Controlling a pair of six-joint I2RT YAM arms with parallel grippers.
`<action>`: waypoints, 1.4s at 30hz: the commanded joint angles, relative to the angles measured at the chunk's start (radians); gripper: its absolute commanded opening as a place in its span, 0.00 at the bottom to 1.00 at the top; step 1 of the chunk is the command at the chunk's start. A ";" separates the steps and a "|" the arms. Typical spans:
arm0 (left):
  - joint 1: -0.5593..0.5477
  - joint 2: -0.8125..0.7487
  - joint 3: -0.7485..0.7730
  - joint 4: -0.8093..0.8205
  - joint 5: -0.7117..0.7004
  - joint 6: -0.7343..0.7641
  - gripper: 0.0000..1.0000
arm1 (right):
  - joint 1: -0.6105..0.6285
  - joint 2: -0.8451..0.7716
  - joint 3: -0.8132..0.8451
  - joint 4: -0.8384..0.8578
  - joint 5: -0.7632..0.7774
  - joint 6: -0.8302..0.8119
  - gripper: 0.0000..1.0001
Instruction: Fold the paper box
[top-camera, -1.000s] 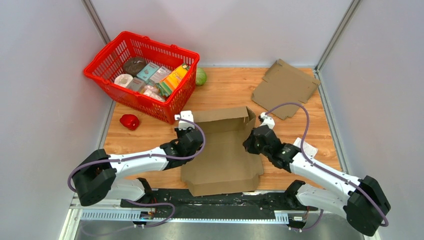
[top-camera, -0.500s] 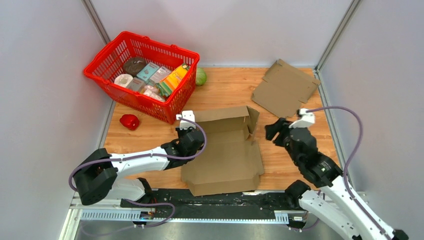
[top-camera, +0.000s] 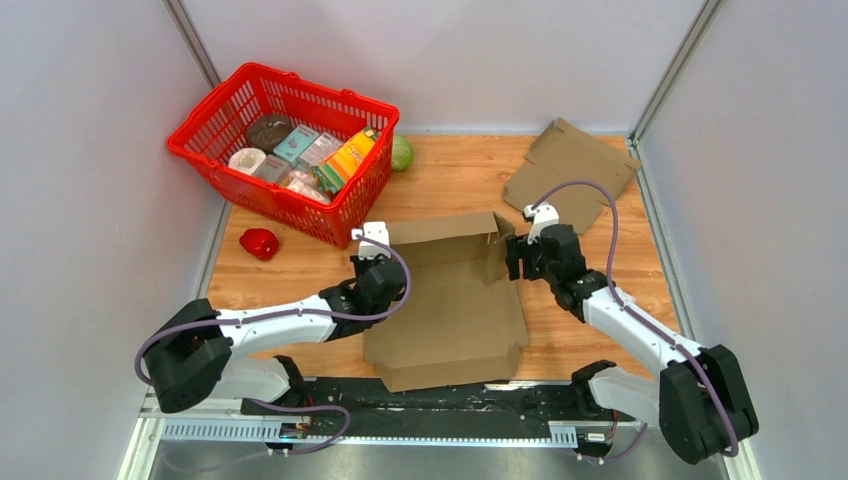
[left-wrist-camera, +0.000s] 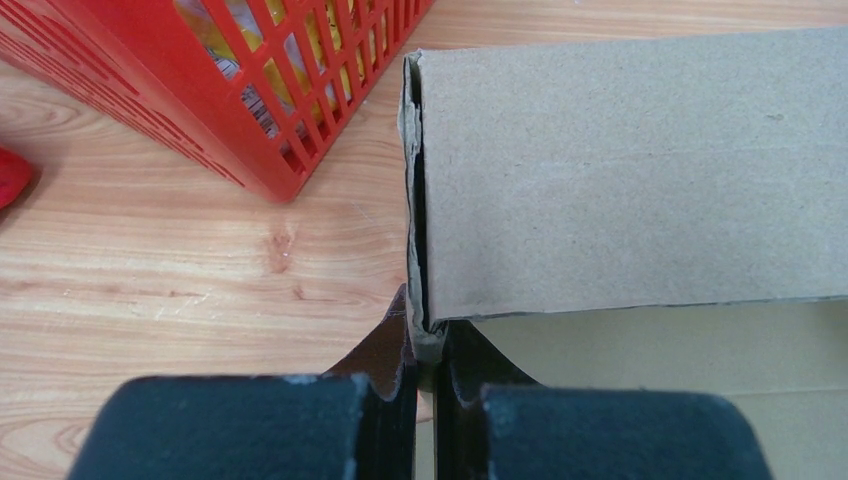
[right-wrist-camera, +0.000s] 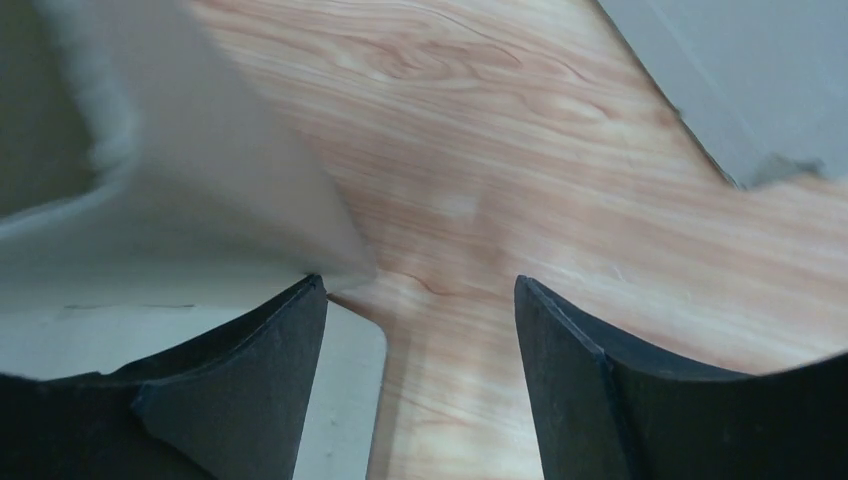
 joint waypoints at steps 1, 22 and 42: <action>0.003 -0.012 -0.056 -0.068 0.085 0.037 0.00 | -0.002 -0.066 -0.094 0.352 -0.196 -0.186 0.72; 0.003 -0.038 -0.067 -0.022 0.075 0.108 0.00 | 0.120 0.127 -0.111 0.733 -0.275 -0.205 0.37; 0.003 -0.061 -0.074 -0.037 0.081 0.054 0.00 | 0.352 0.389 -0.059 1.050 0.378 -0.113 0.00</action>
